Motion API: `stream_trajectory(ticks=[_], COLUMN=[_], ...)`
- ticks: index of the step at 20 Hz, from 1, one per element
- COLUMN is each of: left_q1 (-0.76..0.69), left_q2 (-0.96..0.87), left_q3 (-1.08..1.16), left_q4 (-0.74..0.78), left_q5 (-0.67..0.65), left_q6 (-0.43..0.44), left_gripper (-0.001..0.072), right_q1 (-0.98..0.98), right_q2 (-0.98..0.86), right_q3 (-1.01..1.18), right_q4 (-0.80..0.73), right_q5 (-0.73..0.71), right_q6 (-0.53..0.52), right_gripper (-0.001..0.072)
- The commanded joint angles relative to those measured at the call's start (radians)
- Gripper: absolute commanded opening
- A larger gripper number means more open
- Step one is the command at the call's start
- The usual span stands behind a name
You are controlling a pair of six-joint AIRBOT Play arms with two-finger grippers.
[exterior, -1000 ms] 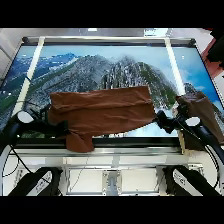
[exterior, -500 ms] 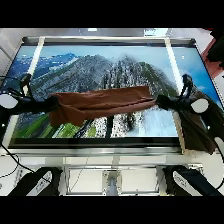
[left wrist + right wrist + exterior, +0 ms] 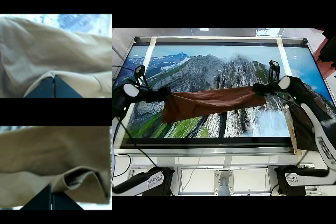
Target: Fold the shirts.
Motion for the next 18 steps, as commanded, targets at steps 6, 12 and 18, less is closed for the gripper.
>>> stream_trajectory(ticks=[6, 12, 18], left_q1=[-0.002, -0.008, -0.011], left_q2=[-0.231, -0.280, -0.279], left_q3=[0.096, 0.096, 0.105], left_q4=[0.062, 0.057, -0.034], left_q5=[0.100, 0.165, 0.255], left_q6=[-0.026, -0.025, -0.025], left_gripper=[0.0007, 0.0008, 0.0500], right_q1=[-0.077, -0.054, -0.040], right_q2=[-0.190, -0.268, -0.283], right_q3=[0.154, 0.154, 0.189], right_q4=[-0.176, -0.021, -0.017], right_q5=[-0.066, -0.209, -0.199], right_q6=[0.124, 0.037, 0.030], right_gripper=[0.0029, 0.0030, 0.0352])
